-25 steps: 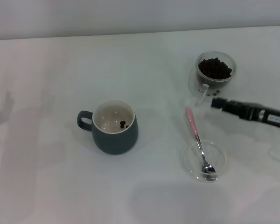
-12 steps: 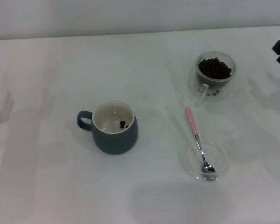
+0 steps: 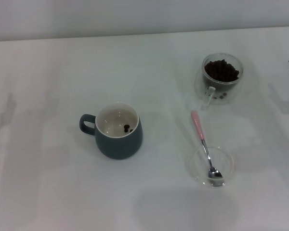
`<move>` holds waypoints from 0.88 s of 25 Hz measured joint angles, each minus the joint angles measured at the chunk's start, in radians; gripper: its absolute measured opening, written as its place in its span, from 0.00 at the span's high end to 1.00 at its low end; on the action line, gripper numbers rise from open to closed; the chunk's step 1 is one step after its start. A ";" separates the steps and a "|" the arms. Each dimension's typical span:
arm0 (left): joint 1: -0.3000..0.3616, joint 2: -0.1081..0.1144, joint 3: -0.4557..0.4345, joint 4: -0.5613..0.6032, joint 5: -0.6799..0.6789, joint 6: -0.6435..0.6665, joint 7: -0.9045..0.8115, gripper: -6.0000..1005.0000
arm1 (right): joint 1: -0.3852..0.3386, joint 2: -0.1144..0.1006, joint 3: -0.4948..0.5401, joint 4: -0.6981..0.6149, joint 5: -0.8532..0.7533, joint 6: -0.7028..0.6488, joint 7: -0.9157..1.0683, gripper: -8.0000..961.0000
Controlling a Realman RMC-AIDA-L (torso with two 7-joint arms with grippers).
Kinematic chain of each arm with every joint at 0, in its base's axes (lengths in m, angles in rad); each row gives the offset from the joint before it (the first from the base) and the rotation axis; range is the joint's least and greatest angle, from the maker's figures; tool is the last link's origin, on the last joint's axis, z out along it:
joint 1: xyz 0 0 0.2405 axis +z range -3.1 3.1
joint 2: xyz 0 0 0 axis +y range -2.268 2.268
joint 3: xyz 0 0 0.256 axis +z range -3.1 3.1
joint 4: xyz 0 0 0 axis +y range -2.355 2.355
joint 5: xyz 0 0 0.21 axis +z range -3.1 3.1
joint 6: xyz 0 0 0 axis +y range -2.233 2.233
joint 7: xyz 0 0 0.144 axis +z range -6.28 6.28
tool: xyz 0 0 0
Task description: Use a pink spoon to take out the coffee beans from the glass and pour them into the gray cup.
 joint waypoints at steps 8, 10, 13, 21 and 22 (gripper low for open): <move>-0.001 -0.003 0.000 -0.013 -0.002 0.001 -0.001 0.13 | 0.007 0.001 0.001 -0.002 0.006 -0.043 0.001 0.09; -0.002 -0.003 0.000 -0.015 -0.002 0.001 -0.001 0.13 | 0.011 0.001 0.002 -0.002 0.006 -0.050 0.001 0.09; -0.005 -0.003 0.000 -0.023 -0.002 0.009 -0.001 0.13 | 0.013 0.001 0.002 0.000 0.006 -0.057 0.001 0.09; -0.027 -0.003 0.000 -0.026 -0.002 0.064 -0.001 0.13 | 0.016 0.001 0.002 0.002 0.006 -0.068 0.000 0.09; -0.027 -0.003 0.000 -0.026 -0.002 0.064 -0.001 0.13 | 0.016 0.001 0.002 0.003 0.006 -0.068 0.001 0.09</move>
